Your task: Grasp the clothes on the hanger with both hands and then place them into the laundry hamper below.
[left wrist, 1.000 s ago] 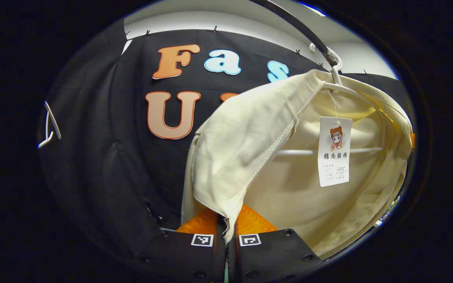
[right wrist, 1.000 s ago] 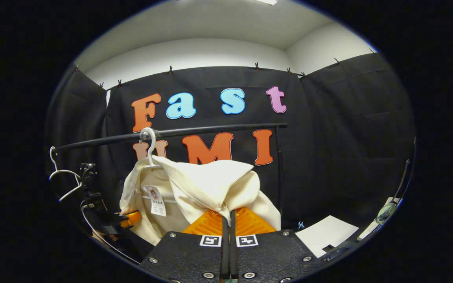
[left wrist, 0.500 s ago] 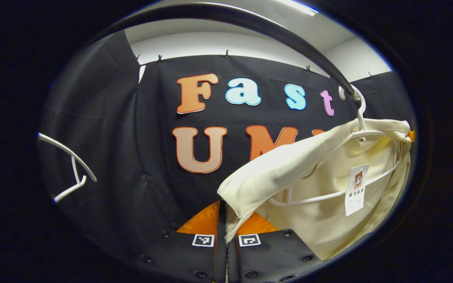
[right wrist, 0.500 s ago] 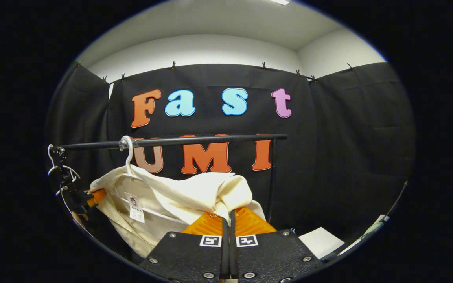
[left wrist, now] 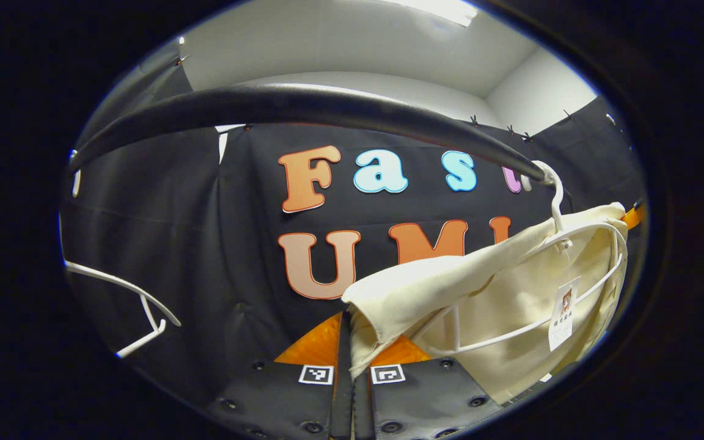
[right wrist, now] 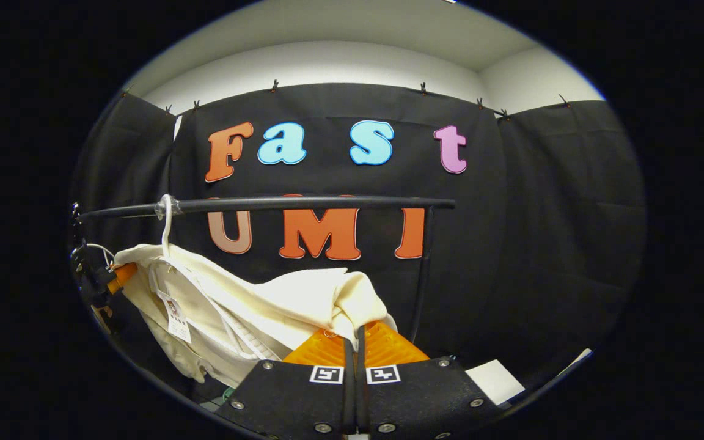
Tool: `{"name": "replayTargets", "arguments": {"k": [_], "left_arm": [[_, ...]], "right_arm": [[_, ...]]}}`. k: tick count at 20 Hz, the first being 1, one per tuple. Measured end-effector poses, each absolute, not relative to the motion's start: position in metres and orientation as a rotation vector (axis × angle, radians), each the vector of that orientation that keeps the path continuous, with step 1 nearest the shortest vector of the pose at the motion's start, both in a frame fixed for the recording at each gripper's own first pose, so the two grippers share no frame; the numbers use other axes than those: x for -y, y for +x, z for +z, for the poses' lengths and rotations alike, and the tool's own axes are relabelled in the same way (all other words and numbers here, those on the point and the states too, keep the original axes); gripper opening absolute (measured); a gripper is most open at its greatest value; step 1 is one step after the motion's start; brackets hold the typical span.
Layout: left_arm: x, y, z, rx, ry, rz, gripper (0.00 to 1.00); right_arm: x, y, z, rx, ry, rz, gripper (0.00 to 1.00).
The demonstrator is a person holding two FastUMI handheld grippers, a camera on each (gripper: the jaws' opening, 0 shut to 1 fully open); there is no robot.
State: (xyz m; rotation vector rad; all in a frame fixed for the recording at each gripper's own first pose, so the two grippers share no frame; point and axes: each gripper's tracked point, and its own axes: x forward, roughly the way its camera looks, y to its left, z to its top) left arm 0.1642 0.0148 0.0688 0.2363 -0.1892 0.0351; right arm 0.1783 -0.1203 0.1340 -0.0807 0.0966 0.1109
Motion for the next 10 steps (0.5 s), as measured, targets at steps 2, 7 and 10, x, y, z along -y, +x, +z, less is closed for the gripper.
{"name": "replayTargets", "arguments": {"k": [2,7,10], "left_arm": [[-0.016,0.163,0.066,0.177,0.224,0.04,0.08],[-0.03,0.161,0.056,0.155,0.189,0.049,0.08],[-0.036,0.165,0.057,0.147,0.159,0.053,0.08]], "right_arm": [[0.119,0.181,0.113,-0.111,-0.069,0.141,0.0],[0.11,0.19,0.072,-0.143,0.088,0.246,0.0],[0.108,0.193,0.067,-0.15,0.232,0.309,0.0]]}}
